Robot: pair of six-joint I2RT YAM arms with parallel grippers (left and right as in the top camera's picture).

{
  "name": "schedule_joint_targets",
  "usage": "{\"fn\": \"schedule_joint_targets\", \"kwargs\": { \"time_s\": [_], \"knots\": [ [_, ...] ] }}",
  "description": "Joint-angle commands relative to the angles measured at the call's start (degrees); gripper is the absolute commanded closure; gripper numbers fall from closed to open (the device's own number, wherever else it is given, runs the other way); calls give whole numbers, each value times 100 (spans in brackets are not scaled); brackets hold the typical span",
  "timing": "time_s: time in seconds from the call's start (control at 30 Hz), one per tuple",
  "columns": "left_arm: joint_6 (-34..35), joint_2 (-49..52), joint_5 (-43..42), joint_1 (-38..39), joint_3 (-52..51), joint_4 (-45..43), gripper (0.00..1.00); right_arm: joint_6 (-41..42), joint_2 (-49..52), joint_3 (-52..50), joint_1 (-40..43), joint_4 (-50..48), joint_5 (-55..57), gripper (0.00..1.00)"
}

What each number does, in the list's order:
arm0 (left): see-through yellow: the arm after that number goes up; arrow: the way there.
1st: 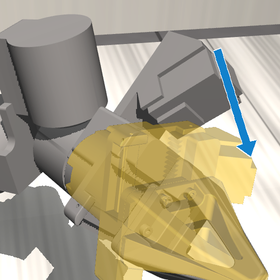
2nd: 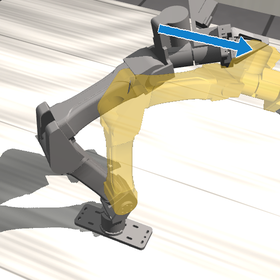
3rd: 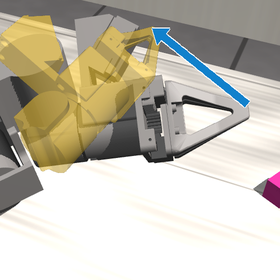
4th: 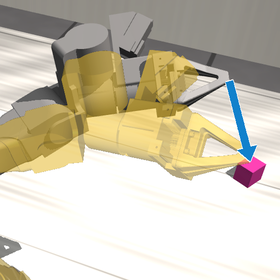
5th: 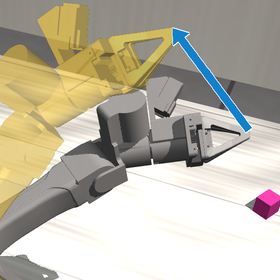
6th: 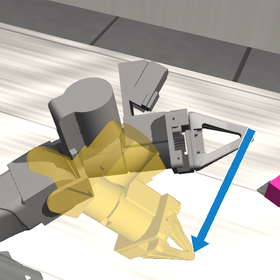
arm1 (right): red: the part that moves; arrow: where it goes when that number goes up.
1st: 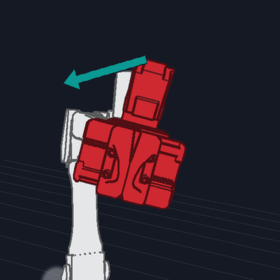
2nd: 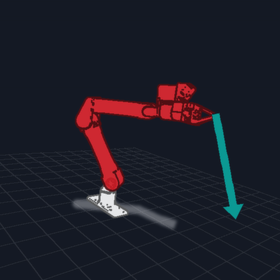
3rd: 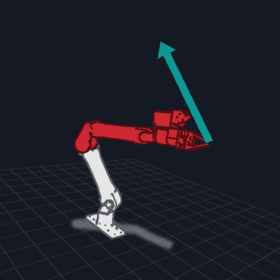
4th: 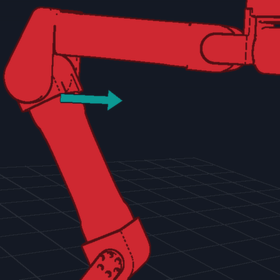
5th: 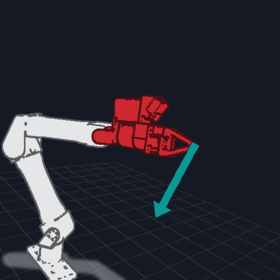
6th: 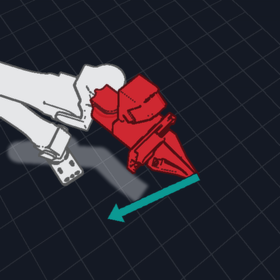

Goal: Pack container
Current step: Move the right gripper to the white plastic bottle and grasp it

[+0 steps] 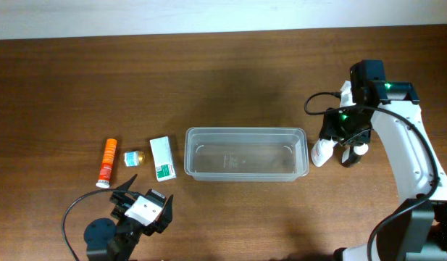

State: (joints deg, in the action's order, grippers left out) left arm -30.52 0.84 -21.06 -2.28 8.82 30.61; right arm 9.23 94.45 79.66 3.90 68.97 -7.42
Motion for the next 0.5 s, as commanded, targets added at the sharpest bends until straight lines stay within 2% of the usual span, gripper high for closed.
{"fn": "schedule_joint_targets", "kwargs": {
  "time_s": [0.0, 0.2, 0.33, 0.47],
  "knots": [
    [31, -44, -61, -24, -26, 0, 0, 24, -15, -4, -57, 50, 61, 51],
    [31, -44, -61, -24, -26, 0, 0, 22, -9, -57, -57, 85, 61, 52],
    [31, -44, -61, -24, -26, 0, 0, 24, -9, -153, -57, -79, 57, 58],
    [31, -44, -61, -24, -26, 0, 0, 22, -11, -310, -57, -105, 59, 59]
  ]
}}
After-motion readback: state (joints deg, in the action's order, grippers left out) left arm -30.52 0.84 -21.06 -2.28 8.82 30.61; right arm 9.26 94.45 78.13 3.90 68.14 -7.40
